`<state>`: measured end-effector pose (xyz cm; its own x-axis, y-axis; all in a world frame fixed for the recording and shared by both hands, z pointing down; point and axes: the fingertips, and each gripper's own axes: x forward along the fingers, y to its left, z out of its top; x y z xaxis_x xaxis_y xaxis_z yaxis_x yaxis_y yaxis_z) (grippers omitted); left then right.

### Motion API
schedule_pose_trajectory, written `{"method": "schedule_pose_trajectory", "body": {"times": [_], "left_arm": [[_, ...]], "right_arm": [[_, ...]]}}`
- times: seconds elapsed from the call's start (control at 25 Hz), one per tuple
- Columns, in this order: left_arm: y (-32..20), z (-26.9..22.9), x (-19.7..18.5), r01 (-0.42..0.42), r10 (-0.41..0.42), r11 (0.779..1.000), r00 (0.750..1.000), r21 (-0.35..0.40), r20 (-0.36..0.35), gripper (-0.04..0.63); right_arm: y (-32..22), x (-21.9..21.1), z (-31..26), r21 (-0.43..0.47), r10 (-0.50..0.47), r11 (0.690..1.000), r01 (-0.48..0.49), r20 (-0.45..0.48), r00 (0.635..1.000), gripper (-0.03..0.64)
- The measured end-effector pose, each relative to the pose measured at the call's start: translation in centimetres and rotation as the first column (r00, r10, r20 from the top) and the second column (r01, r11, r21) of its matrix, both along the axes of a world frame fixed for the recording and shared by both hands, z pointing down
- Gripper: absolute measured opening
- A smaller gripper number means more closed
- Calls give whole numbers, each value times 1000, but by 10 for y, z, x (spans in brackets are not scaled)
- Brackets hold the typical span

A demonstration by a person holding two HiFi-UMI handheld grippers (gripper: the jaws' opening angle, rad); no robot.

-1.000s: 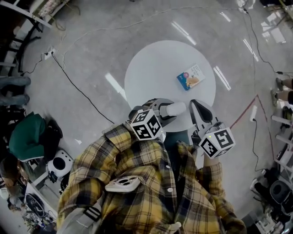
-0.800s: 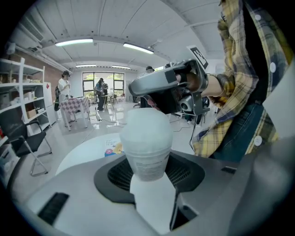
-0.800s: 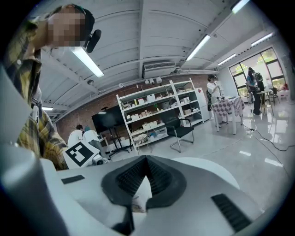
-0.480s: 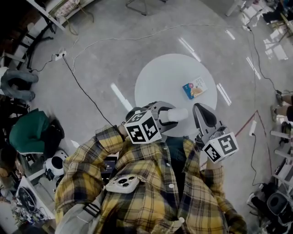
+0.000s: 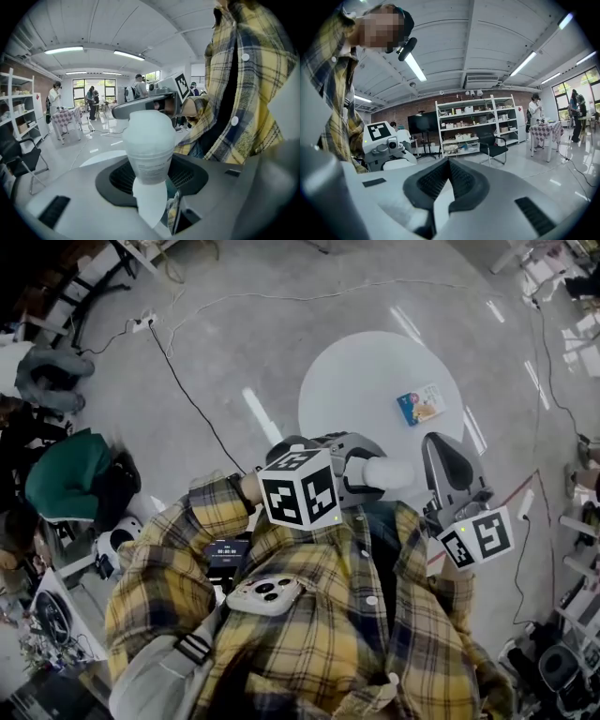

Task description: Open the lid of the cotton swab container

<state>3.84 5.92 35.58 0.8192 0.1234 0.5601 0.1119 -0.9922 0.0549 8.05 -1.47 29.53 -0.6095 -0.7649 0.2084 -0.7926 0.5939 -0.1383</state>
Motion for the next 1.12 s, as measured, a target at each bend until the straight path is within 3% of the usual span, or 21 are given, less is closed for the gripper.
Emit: {"method": "schedule_pose_trajectory", "body": {"times": [0.84,1.12], "left_arm": [[15,-12,-2,-54,54,998,998,16,13,209],[15,-10,-4,-63,62,998,998,10,18,209]], "right_arm": [[14,0,-8,23,12,1000,-11,-13,1000,14],[16,-8,-15,37,-35,999,35,12,999,15]]}}
